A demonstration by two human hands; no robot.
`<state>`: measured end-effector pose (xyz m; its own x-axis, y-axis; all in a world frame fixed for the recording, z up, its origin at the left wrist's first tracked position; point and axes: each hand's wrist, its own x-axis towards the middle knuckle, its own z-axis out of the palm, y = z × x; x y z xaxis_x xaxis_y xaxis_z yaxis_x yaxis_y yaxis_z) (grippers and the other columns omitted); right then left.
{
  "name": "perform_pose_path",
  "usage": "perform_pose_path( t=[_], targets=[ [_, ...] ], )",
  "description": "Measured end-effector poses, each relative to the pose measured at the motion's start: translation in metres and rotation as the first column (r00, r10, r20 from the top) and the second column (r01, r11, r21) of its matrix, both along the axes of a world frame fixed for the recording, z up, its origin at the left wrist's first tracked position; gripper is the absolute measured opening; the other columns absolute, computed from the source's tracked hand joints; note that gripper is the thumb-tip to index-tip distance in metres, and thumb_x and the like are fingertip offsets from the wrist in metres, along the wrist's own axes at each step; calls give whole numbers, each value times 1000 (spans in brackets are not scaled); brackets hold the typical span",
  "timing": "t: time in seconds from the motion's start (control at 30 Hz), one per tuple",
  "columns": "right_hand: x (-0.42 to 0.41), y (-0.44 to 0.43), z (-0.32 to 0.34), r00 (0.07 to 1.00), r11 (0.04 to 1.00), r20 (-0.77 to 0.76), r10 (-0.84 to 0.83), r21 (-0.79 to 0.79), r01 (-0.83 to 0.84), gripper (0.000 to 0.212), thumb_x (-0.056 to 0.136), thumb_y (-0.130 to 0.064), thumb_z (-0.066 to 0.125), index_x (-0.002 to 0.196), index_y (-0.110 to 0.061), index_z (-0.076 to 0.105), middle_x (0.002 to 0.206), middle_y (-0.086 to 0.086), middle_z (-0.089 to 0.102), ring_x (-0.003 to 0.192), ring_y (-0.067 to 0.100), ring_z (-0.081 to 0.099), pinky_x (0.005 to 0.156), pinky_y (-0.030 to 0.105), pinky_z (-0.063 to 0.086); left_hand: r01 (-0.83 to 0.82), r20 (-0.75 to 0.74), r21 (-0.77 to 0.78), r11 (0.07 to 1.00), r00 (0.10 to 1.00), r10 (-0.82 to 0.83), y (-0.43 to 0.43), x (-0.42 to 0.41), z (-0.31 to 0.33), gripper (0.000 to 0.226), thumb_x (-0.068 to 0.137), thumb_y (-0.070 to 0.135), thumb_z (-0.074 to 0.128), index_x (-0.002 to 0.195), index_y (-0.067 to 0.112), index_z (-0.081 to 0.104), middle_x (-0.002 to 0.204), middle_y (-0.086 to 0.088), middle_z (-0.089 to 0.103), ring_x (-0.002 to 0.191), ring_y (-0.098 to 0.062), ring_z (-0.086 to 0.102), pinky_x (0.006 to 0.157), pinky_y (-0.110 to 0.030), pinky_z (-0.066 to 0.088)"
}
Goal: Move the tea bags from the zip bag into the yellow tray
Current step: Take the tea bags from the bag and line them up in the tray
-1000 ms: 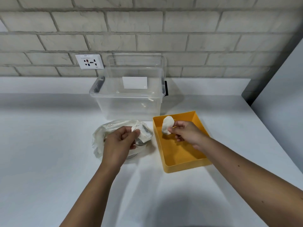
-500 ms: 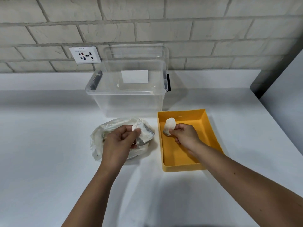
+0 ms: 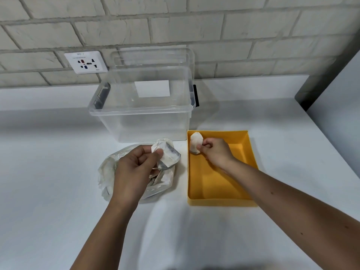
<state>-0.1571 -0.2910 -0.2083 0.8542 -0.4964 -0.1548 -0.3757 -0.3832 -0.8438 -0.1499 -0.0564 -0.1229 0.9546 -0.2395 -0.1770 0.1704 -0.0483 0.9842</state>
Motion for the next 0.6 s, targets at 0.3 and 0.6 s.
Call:
perform_pose_path(
  t=[0.3, 0.6],
  targets=[
    [10, 1, -10, 1000, 994, -1, -24, -111, 24, 17, 86, -32, 71, 97, -19, 73, 83, -9, 64, 79, 9, 59, 71, 24, 43, 31, -9, 9, 999, 999, -30, -3, 3, -2, 9, 90, 12, 69, 92, 4, 72, 71, -9, 71, 65, -15, 66, 64, -23, 58],
    [10, -1, -11, 999, 978, -25, 46, -203, -50, 10, 85, -37, 72, 82, -28, 69, 64, -13, 60, 63, 7, 55, 61, 26, 42, 57, -23, -2, 998, 998, -57, -2, 3, -2, 7, 90, 13, 69, 90, 7, 74, 66, -2, 71, 61, -13, 64, 63, -22, 58]
  ],
)
